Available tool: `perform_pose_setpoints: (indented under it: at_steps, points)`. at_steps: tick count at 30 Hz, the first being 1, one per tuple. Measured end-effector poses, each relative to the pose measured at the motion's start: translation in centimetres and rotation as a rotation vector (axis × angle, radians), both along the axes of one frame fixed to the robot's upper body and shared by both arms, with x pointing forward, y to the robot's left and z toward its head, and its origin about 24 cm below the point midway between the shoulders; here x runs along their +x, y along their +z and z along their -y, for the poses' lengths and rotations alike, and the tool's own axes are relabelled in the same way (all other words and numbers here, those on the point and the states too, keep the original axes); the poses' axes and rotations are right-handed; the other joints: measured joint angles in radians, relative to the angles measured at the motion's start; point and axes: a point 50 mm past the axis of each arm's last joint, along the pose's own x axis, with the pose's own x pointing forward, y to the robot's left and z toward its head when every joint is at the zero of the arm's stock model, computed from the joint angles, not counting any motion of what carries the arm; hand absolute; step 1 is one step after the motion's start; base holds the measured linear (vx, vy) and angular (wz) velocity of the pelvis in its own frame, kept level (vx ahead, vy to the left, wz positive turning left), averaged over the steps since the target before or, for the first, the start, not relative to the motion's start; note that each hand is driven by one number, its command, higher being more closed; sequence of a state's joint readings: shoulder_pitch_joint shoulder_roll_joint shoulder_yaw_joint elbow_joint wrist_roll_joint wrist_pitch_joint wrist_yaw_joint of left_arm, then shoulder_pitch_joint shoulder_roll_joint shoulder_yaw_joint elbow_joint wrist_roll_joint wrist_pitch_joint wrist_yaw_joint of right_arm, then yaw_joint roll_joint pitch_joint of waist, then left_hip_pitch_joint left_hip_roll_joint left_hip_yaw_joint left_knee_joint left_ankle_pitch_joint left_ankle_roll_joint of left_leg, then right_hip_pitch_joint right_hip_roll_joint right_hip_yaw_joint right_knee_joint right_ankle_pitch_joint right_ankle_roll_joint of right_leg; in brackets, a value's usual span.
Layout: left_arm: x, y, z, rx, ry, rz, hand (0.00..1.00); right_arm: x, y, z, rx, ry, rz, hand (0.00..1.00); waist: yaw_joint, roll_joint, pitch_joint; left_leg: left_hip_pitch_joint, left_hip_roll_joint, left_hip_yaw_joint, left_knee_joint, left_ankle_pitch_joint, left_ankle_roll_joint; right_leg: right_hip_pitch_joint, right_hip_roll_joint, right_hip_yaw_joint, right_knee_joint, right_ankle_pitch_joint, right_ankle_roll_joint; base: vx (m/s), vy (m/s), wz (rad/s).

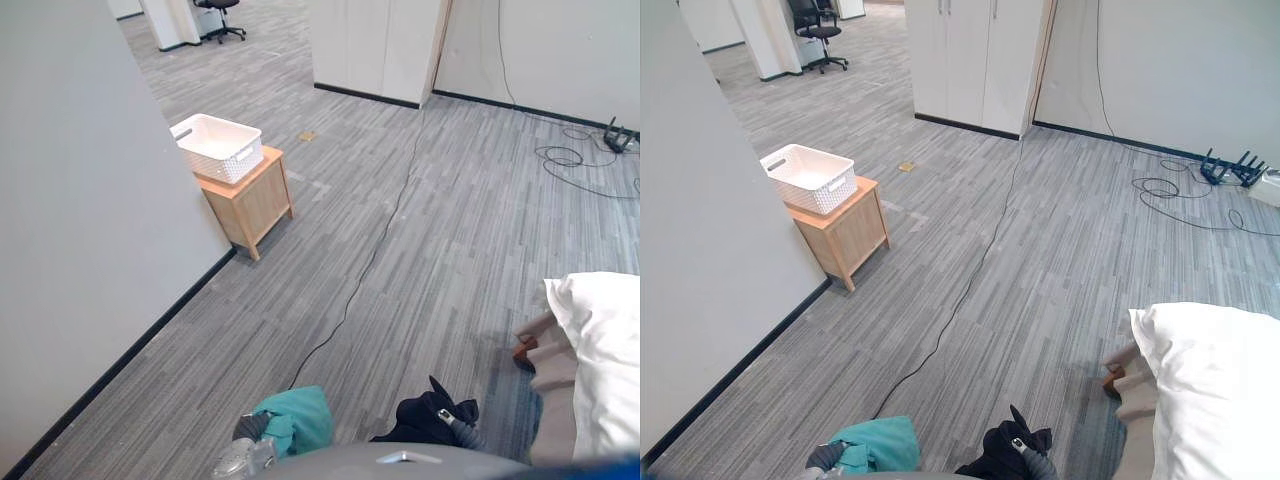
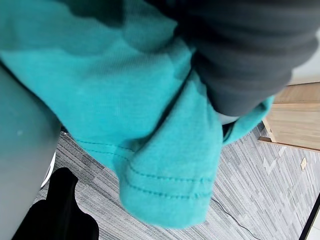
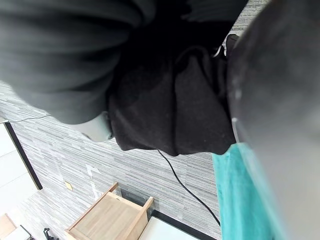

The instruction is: Tidy the bed and pick cloth on bed and put in laundry

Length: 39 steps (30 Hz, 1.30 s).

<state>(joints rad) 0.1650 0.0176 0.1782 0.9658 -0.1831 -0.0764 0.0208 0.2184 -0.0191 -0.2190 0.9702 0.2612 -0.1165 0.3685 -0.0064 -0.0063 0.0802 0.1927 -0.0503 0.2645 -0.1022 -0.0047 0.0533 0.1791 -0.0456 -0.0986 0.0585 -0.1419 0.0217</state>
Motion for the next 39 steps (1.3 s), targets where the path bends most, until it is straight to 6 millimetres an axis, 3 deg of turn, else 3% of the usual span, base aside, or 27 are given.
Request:
perform_pose_setpoints:
  at_steps: [4,6,8,9,11,13,16,20,22,23,25,27,28,29,31,32,34,36,37,39]
  points:
    - [0.0,0.0,0.0,-0.002,-0.001,0.002,1.00,0.4,0.0,0.0,0.000,0.002,0.001,1.00,0.005,-0.002,0.002,-0.003,-0.003,-0.009,0.000,0.000,0.000,-0.002,-0.004,-0.009,0.003,-0.002,0.001,0.00,0.007,0.04]
    - [0.1,0.0,0.0,-0.013,-0.008,0.010,1.00,0.5,-0.1,0.2,-0.006,-0.010,-0.018,1.00,0.016,-0.008,0.005,-0.010,-0.012,-0.013,0.001,-0.014,-0.001,-0.035,-0.019,-0.017,0.058,-0.039,0.017,-0.01,0.039,0.07]
    - [0.4,0.1,0.2,-0.022,-0.013,0.022,1.00,0.6,0.0,0.8,-0.013,-0.051,-0.030,1.00,0.021,-0.009,0.005,-0.016,-0.020,-0.016,0.006,-0.036,0.015,-0.113,-0.046,-0.029,0.220,-0.084,0.071,0.01,0.062,0.05]
    - [0.6,0.1,0.3,-0.029,-0.017,0.028,1.00,0.9,0.1,1.0,-0.022,-0.058,-0.024,1.00,0.023,-0.002,0.015,-0.015,-0.016,-0.013,0.014,-0.041,0.023,-0.157,-0.053,-0.031,0.308,-0.085,0.075,-0.06,0.080,-0.04]
    - [1.2,0.3,0.2,-0.043,-0.029,0.049,1.00,1.9,0.4,2.0,-0.051,-0.133,0.001,1.00,0.022,0.009,0.070,0.016,0.000,0.000,0.080,-0.094,0.037,-0.258,-0.114,-0.083,0.574,-0.117,0.049,-0.16,0.106,-0.14]
    - [1.0,0.2,-0.2,-0.042,-0.031,0.037,1.00,2.0,0.4,2.1,-0.054,-0.157,0.000,1.00,0.017,0.008,0.070,0.037,0.018,0.003,0.108,-0.130,0.031,-0.286,-0.136,-0.108,0.603,-0.130,0.050,-0.09,0.053,-0.12]
    - [1.1,0.2,-0.3,-0.056,-0.031,0.034,1.00,1.9,0.4,2.3,-0.059,-0.195,-0.001,1.00,0.001,0.014,0.065,0.063,0.078,0.004,0.147,-0.185,-0.008,-0.329,-0.127,-0.154,0.466,-0.108,0.054,0.17,-0.063,-0.02]
    - [1.3,0.2,-0.3,-0.049,-0.045,0.033,1.00,0.3,0.0,2.4,-0.066,-0.225,-0.061,1.00,-0.005,0.009,0.070,0.079,0.156,-0.004,0.257,-0.280,-0.096,-0.392,-0.111,-0.163,0.282,0.046,0.023,0.10,-0.125,0.07]
    - [1.4,0.3,-0.4,-0.048,-0.046,0.037,1.00,-0.8,-0.2,2.4,-0.072,-0.237,-0.091,1.00,-0.005,-0.006,0.072,0.114,0.165,-0.012,0.271,-0.317,-0.135,-0.390,-0.122,-0.176,0.273,0.078,0.012,0.33,-0.277,0.20]
    - [1.3,0.1,0.3,-0.062,-0.057,0.025,1.00,-1.1,-0.2,2.7,-0.085,-0.245,-0.101,1.00,-0.010,0.024,0.074,0.163,0.204,-0.017,0.265,-0.347,-0.165,-0.407,-0.118,-0.206,0.374,0.058,-0.024,0.50,-0.345,0.15]
    - [0.9,-0.1,0.7,-0.071,-0.059,0.013,1.00,-0.8,-0.1,3.1,-0.105,-0.228,-0.103,1.00,-0.014,0.029,0.066,0.170,0.222,-0.029,0.296,-0.324,-0.165,-0.438,-0.111,-0.216,0.478,-0.049,-0.041,0.52,-0.357,-0.05]
    - [0.6,-0.2,1.2,-0.088,-0.031,0.009,1.00,-0.1,0.1,4.0,-0.141,-0.214,-0.098,1.00,-0.028,0.062,0.053,0.096,0.272,-0.100,0.478,-0.283,-0.163,-0.429,-0.064,-0.212,0.526,-0.158,-0.056,0.62,-0.395,-0.18]
    - [0.6,-0.2,1.3,-0.092,-0.019,0.013,1.00,0.1,0.1,4.2,-0.155,-0.192,-0.103,1.00,-0.030,0.068,0.059,0.050,0.290,-0.141,0.590,-0.255,-0.167,-0.405,-0.044,-0.209,0.510,-0.169,-0.064,0.63,-0.303,-0.13]
    - [0.6,-0.1,1.2,-0.092,0.005,0.031,1.00,0.3,0.2,4.6,-0.183,-0.146,-0.111,1.00,-0.030,0.086,0.072,-0.056,0.310,-0.236,0.846,-0.144,-0.181,-0.331,0.001,-0.207,0.456,-0.176,-0.086,0.47,-0.211,-0.13]
    - [0.4,0.1,0.3,-0.062,0.037,0.065,1.00,0.6,0.2,4.7,-0.208,-0.076,-0.128,1.00,-0.019,0.092,0.082,-0.197,0.318,-0.304,1.209,-0.128,-0.182,-0.183,0.057,-0.196,0.344,-0.173,-0.099,0.55,-0.225,-0.38]
    - [0.5,0.4,-0.3,-0.045,0.053,0.092,1.00,0.7,0.0,4.4,-0.212,-0.027,-0.138,1.00,0.002,0.076,0.085,-0.278,0.287,-0.305,1.319,-0.137,-0.170,-0.096,0.067,-0.182,0.278,-0.170,-0.111,0.37,-0.198,-0.56]
    - [1.2,0.9,-0.6,-0.023,0.045,0.141,1.00,1.5,0.1,4.1,-0.207,-0.003,-0.131,1.00,0.022,0.066,0.086,-0.398,0.222,-0.302,1.333,-0.151,-0.157,-0.030,0.069,-0.156,0.207,-0.170,-0.115,0.04,-0.073,-0.51]
    - [2.0,1.3,-0.7,-0.019,0.055,0.191,1.00,3.1,0.3,3.8,-0.202,0.008,-0.093,1.00,0.033,0.063,0.096,-0.535,0.151,-0.239,1.186,-0.205,-0.140,0.050,0.067,-0.116,0.126,-0.169,-0.116,-0.09,0.091,-0.58]
    - [2.2,1.4,-0.7,-0.019,0.056,0.198,1.00,3.3,0.4,3.6,-0.200,0.011,-0.086,1.00,0.039,0.058,0.102,-0.543,0.140,-0.202,1.108,-0.218,-0.127,0.077,0.059,-0.108,0.106,-0.169,-0.116,-0.08,0.184,-0.66]
    - [2.9,1.6,-0.6,-0.022,0.054,0.213,1.00,3.8,0.5,2.7,-0.202,0.042,-0.066,1.00,0.053,0.038,0.113,-0.521,0.104,-0.052,0.810,-0.210,-0.093,0.151,0.023,-0.118,0.068,-0.188,-0.080,0.16,0.140,-0.49]
